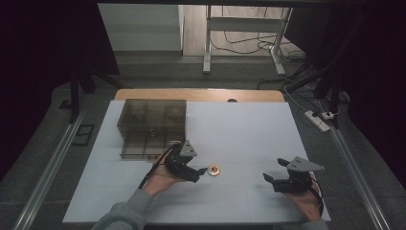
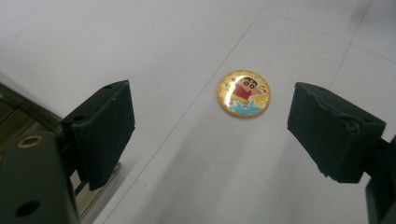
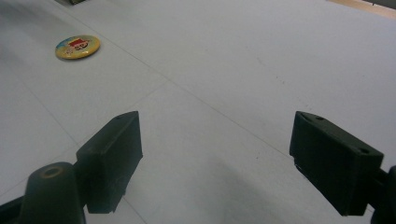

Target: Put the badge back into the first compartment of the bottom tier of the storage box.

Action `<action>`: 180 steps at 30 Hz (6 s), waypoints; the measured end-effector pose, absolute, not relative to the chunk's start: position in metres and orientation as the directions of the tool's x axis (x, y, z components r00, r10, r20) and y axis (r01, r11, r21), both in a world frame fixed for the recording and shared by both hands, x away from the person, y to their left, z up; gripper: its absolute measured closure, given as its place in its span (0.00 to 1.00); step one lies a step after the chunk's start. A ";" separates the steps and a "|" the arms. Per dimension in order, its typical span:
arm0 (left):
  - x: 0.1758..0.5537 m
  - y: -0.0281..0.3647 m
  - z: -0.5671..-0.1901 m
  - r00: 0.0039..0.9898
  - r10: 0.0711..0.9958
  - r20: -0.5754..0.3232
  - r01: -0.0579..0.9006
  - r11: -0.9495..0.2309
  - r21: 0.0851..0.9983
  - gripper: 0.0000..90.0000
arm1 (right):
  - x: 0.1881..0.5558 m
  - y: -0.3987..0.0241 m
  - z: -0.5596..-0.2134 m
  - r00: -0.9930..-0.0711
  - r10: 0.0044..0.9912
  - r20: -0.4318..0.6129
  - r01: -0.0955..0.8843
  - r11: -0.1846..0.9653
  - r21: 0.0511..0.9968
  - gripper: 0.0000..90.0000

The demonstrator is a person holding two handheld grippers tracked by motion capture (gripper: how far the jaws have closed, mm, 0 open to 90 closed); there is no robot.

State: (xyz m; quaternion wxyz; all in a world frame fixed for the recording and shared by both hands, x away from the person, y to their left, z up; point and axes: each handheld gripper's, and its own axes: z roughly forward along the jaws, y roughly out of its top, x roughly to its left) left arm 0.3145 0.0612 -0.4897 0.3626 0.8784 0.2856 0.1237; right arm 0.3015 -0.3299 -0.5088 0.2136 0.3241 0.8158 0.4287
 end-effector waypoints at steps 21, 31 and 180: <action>0.330 0.025 -0.500 0.850 0.526 0.004 0.398 -0.647 0.651 0.17 | 0.301 -0.329 -0.509 -0.697 0.713 -0.072 0.348 0.425 0.836 0.18; 0.336 0.012 -0.505 0.867 0.498 -0.002 0.395 -0.684 0.614 0.17 | 0.301 -0.330 -0.509 -0.695 0.715 -0.076 0.350 0.429 0.833 0.19; 0.339 0.080 -0.451 0.831 0.552 -0.071 0.393 -0.492 0.777 0.52 | 0.298 -0.338 -0.509 -0.668 0.738 -0.091 0.343 0.415 0.843 0.21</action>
